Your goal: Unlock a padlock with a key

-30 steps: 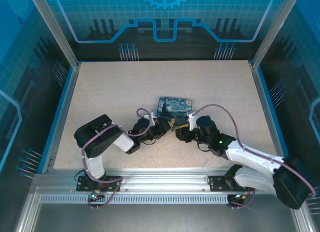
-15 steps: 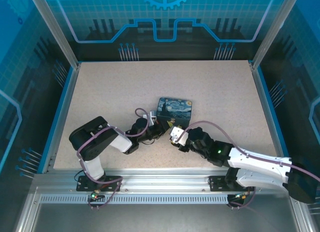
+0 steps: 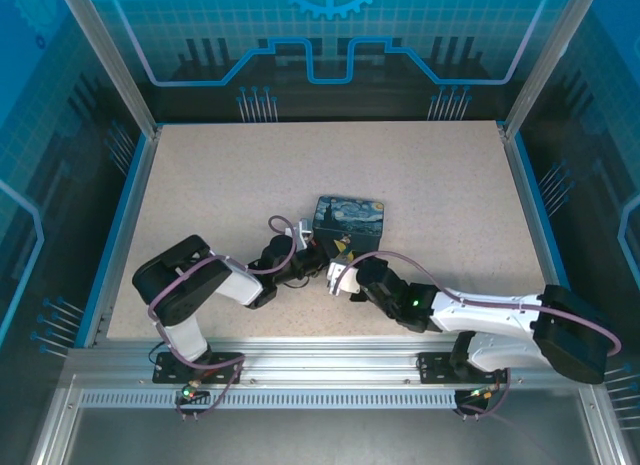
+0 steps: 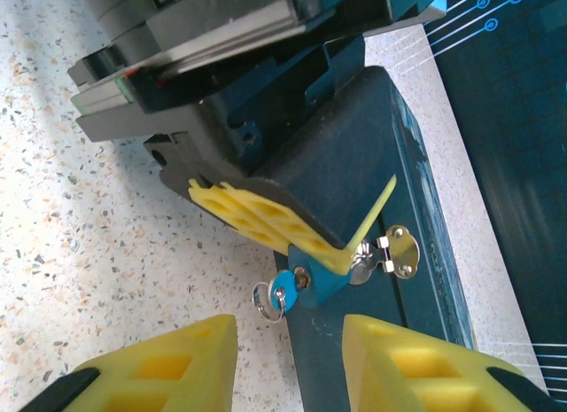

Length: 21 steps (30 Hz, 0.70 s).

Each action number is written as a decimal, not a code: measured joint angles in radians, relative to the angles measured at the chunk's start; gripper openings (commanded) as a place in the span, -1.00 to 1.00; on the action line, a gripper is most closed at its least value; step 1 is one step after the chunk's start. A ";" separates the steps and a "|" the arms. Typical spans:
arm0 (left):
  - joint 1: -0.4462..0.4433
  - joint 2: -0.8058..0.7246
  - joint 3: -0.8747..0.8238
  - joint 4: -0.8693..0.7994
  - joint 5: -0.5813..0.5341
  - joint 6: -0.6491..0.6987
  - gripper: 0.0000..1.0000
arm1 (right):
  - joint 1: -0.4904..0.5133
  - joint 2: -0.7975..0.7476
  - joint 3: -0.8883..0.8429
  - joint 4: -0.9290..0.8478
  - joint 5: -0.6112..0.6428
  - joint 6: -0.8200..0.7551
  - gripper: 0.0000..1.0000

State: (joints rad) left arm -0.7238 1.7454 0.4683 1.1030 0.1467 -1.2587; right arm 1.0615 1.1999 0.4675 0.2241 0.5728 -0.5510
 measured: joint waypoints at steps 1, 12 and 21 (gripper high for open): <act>0.000 0.000 0.000 0.000 0.000 0.000 -0.98 | 0.000 0.005 0.000 0.011 0.001 0.000 -0.34; 0.000 -0.013 0.000 -0.001 0.000 0.000 -0.98 | -0.002 0.053 -0.002 0.053 0.022 0.015 -0.46; 0.000 -0.013 0.000 -0.001 0.000 0.000 -0.98 | -0.023 0.074 -0.002 0.081 0.031 0.047 -0.55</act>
State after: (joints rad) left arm -0.7238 1.7321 0.4683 1.1023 0.1467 -1.2587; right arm 1.0389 1.2739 0.4656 0.3054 0.6041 -0.5041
